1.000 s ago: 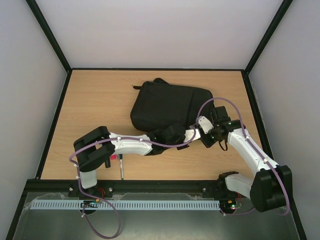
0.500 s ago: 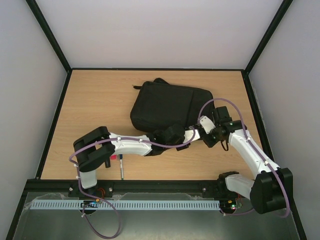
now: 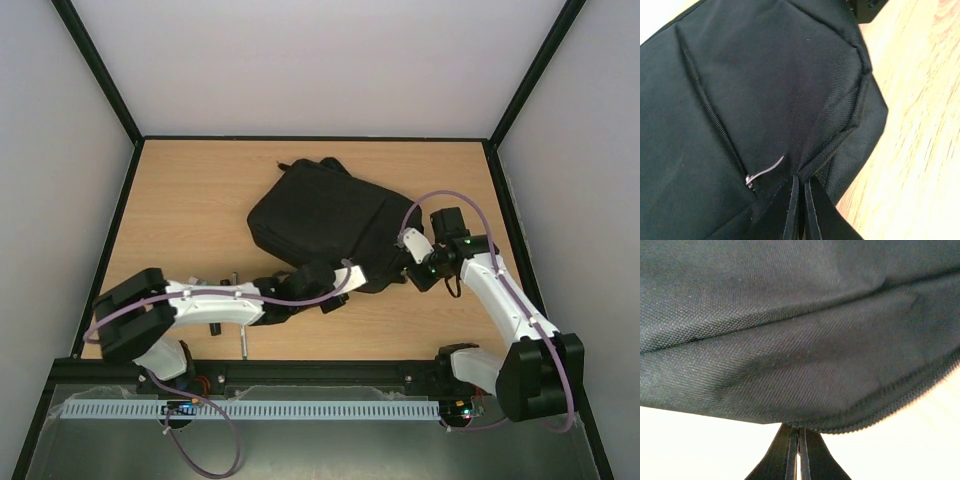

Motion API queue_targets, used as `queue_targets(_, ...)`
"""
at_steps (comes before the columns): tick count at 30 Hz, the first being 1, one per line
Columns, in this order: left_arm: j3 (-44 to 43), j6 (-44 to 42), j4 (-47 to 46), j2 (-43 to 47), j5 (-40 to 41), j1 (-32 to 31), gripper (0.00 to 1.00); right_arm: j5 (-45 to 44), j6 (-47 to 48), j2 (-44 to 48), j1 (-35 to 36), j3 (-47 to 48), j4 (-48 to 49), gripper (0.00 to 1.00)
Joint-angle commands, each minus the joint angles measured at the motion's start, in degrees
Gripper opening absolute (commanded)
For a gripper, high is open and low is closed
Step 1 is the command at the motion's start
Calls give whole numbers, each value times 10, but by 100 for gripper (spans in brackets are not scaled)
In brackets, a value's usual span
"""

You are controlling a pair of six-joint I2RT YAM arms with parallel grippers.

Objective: Pack the student bag
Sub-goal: Zip the student bag at the center of the board.

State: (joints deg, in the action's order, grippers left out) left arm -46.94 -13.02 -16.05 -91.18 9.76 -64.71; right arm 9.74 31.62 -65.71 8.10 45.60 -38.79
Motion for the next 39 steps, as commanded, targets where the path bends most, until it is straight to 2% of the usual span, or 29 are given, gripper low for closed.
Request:
queue_targets(1,65,65,64,79,96,12,3,17,-27,-9,44,17,-22,1)
queue_targets(2,80,79,69,99,103,15,8,19,-32,-11,71,16,-21,1)
queue_targets(6,145,139,46,205,122,17,58,48,-69,-34,167,36,-12,1)
queue_targets(7,159,153,39,232,126,18,66,57,-76,-42,187,43,-6,1)
queue_targets(9,175,176,41,278,129,19,73,66,-87,-53,216,56,3,1)
queue_targets(15,158,195,101,342,63,21,73,77,-115,-113,295,94,22,1)
queue_targets(20,176,177,71,364,28,7,73,115,-118,-162,311,128,21,1)
queue_targets(26,166,165,60,305,-5,7,71,123,-111,-151,311,107,39,1)
queue_targets(33,160,150,26,250,3,7,67,122,-112,-133,311,84,47,1)
queue_targets(39,147,142,12,206,-16,8,56,117,-112,-119,311,75,47,1)
